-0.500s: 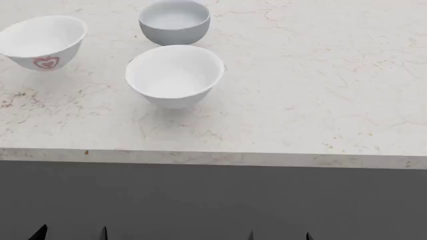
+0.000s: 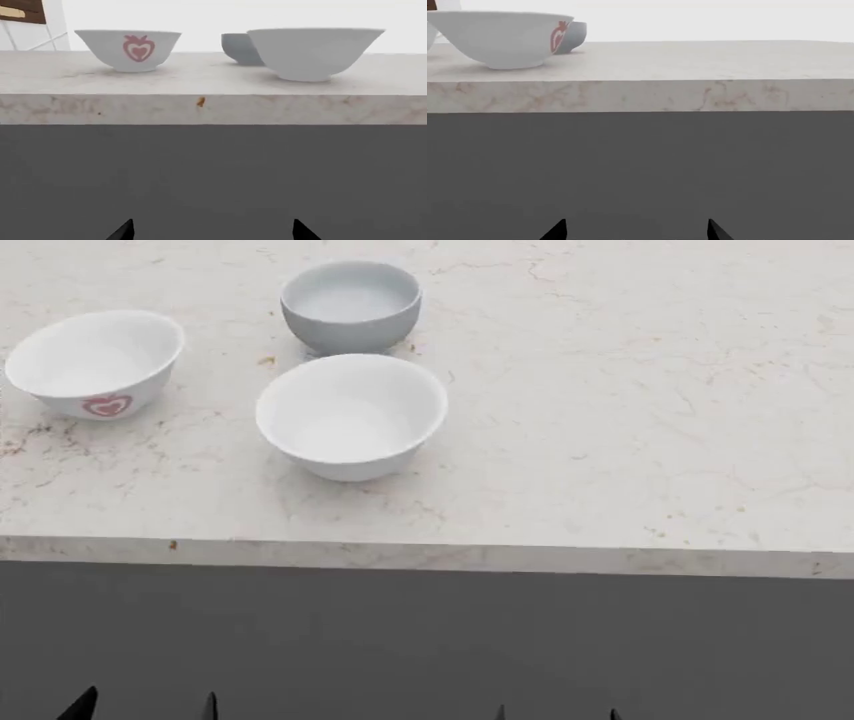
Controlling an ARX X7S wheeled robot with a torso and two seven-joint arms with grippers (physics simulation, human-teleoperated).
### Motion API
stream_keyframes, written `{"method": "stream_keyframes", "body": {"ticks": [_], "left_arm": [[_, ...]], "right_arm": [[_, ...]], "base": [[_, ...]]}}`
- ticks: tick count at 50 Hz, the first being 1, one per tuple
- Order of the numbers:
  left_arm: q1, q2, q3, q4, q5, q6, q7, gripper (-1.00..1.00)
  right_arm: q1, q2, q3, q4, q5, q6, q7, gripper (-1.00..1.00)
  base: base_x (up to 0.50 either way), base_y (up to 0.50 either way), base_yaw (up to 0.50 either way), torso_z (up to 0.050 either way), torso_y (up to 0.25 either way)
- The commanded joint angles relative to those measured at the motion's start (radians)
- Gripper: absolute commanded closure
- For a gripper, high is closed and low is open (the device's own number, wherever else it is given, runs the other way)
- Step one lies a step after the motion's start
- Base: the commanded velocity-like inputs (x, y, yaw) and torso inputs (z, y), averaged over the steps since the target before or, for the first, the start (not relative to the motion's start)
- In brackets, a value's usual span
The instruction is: Stack the bowls from largest to smallest.
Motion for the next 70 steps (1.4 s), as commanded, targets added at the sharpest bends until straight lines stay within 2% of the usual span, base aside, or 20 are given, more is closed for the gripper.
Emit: {"method": "stream_keyframes", "body": {"ticks": [1,40,42,43,44,45,46,47,49,51,57,62,64,67,68,70], "left_arm": [[0.017,-0.028,0.033,0.027,-0.049,0.041,0.026,-1.00],[-0.002,-0.067,0.082,0.004,-0.069,0.036,-0.031,-1.00],[-0.015,-0.062,0.070,0.005,-0.096,-0.028,-0.045,-1.00],[-0.029,-0.063,0.066,0.014,-0.105,-0.105,-0.061,-1.00],[-0.017,-0.065,0.049,0.043,-0.134,-0.080,-0.053,-1.00],[-0.014,-0.073,0.032,0.070,-0.156,-0.143,-0.067,-1.00],[-0.023,-0.083,0.027,0.107,-0.170,-0.203,-0.076,-1.00],[-0.027,-0.112,0.043,0.178,-0.120,-0.289,-0.116,-1.00],[-0.026,-0.132,0.039,0.288,-0.138,-0.338,-0.116,-1.00],[-0.042,-0.144,0.024,0.403,-0.171,-0.465,-0.137,-1.00],[-0.072,-0.213,-0.004,0.626,-0.224,-0.696,-0.159,-1.00],[-0.095,-0.250,-0.056,0.703,-0.242,-0.780,-0.179,-1.00],[-0.141,-0.264,-0.074,0.713,-0.259,-0.888,-0.197,-1.00],[-0.164,-0.309,-0.047,0.730,-0.245,-0.881,-0.172,-1.00],[-0.165,-0.286,-0.110,0.751,-0.289,-0.902,-0.174,-1.00],[-0.133,-0.323,-0.109,0.775,-0.287,-0.883,-0.147,-1.00]], "right_arm": [[-0.003,0.019,-0.022,-0.002,0.020,0.000,0.020,-1.00],[0.007,0.060,-0.070,-0.007,0.058,0.025,0.078,-1.00],[0.017,0.064,-0.050,-0.056,0.102,0.106,0.081,-1.00],[0.022,0.078,-0.054,-0.089,0.091,0.132,0.087,-1.00],[0.023,0.089,-0.053,-0.128,0.087,0.158,0.092,-1.00],[0.028,0.096,-0.043,-0.172,0.105,0.206,0.096,-1.00],[0.030,0.105,-0.031,-0.250,0.118,0.257,0.107,-1.00],[0.032,0.119,-0.016,-0.353,0.132,0.319,0.124,-1.00],[0.034,0.132,-0.001,-0.438,0.153,0.380,0.136,-1.00],[0.041,0.146,0.025,-0.507,0.183,0.447,0.146,-1.00],[0.067,0.185,0.062,-0.639,0.239,0.588,0.161,-1.00],[0.089,0.221,0.083,-0.713,0.258,0.690,0.180,-1.00],[0.094,0.240,0.091,-0.731,0.260,0.712,0.181,-1.00],[0.102,0.255,0.118,-0.767,0.287,0.765,0.183,-1.00],[0.103,0.262,0.151,-0.790,0.305,0.802,0.193,-1.00],[0.091,0.278,0.188,-0.815,0.339,0.835,0.180,-1.00]], "base": [[0.00,0.00,0.00,0.050,0.000],[0.00,0.00,0.00,0.050,0.000],[0.00,0.00,0.00,0.050,0.000],[0.00,0.00,0.00,0.000,0.000],[0.00,0.00,0.00,0.000,0.000],[0.00,0.00,0.00,0.000,0.000],[0.00,0.00,0.00,0.000,0.000],[0.00,0.00,0.00,0.000,0.000],[0.00,0.00,0.00,0.000,0.000],[0.00,0.00,0.00,0.000,0.000],[0.00,0.00,0.00,0.000,0.000],[0.00,0.00,0.00,0.000,0.000],[0.00,0.00,0.00,0.000,0.000],[0.00,0.00,0.00,0.000,0.000],[0.00,0.00,0.00,0.000,0.000],[0.00,0.00,0.00,0.000,0.000]]}}
